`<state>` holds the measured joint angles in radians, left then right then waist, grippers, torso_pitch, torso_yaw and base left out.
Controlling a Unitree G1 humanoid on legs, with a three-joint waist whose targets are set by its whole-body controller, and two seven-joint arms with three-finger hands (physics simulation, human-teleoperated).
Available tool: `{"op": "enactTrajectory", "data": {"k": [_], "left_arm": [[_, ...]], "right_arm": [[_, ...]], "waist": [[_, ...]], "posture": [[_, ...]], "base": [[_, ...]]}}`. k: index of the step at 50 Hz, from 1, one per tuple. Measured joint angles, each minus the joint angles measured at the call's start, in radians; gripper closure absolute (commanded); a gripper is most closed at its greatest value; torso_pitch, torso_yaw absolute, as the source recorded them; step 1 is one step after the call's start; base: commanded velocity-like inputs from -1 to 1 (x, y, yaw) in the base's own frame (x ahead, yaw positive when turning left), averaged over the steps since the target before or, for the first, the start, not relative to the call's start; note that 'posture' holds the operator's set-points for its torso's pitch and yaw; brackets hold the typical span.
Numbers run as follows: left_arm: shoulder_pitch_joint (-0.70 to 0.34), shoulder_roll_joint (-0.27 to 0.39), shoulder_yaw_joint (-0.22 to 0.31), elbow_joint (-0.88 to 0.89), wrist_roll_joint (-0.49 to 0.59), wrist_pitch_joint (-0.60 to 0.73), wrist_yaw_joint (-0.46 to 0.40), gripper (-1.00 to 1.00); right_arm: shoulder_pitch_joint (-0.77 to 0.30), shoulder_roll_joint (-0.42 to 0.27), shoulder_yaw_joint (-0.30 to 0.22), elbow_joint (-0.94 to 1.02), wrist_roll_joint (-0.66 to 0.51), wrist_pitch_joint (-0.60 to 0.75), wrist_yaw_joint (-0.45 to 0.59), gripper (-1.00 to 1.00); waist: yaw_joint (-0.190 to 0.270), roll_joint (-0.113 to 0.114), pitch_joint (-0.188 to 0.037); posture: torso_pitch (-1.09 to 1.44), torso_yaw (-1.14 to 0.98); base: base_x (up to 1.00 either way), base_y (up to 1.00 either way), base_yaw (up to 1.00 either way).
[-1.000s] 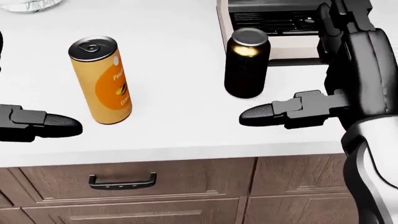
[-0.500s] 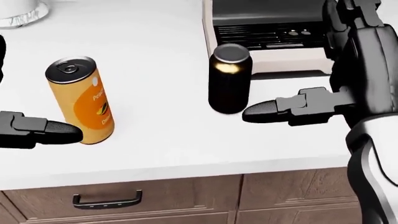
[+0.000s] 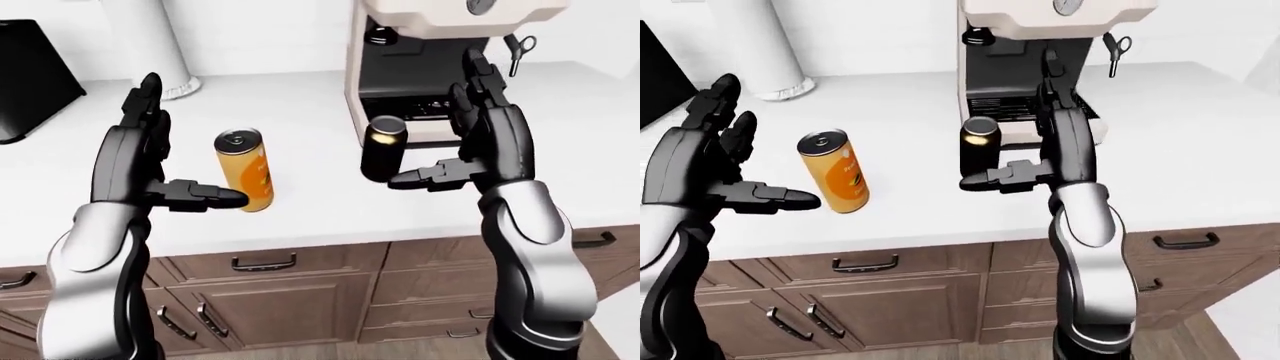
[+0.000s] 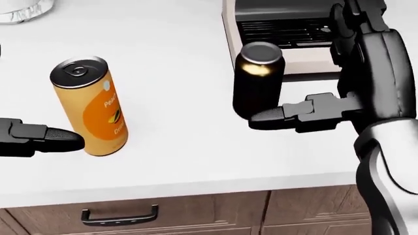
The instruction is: Move the drinks to the dining counter.
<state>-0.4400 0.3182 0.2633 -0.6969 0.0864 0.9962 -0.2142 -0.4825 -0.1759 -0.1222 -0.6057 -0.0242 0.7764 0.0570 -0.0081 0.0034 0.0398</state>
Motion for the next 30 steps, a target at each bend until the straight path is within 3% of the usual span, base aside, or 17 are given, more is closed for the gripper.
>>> {"op": "enactTrajectory", "data": {"k": [10, 30], "left_arm": [[0.012, -0.012, -0.006, 0.011, -0.001, -0.017, -0.003, -1.00], [0.006, -0.010, -0.009, 0.030, 0.002, -0.025, 0.000, -1.00]], "right_arm": [[-0.065, 0.005, 0.026, 0.210, -0.070, -0.072, 0.015, -1.00], [-0.240, -0.002, 0.049, 0.554, -0.103, -0.277, 0.075, -1.00]], "waist": [[-0.001, 0.004, 0.001], [0.007, 0.001, -0.006]], "posture": [[0.00, 0.00], [0.00, 0.00]], "base": [[0.00, 0.00, 0.00], [0.00, 0.00, 0.00]]}}
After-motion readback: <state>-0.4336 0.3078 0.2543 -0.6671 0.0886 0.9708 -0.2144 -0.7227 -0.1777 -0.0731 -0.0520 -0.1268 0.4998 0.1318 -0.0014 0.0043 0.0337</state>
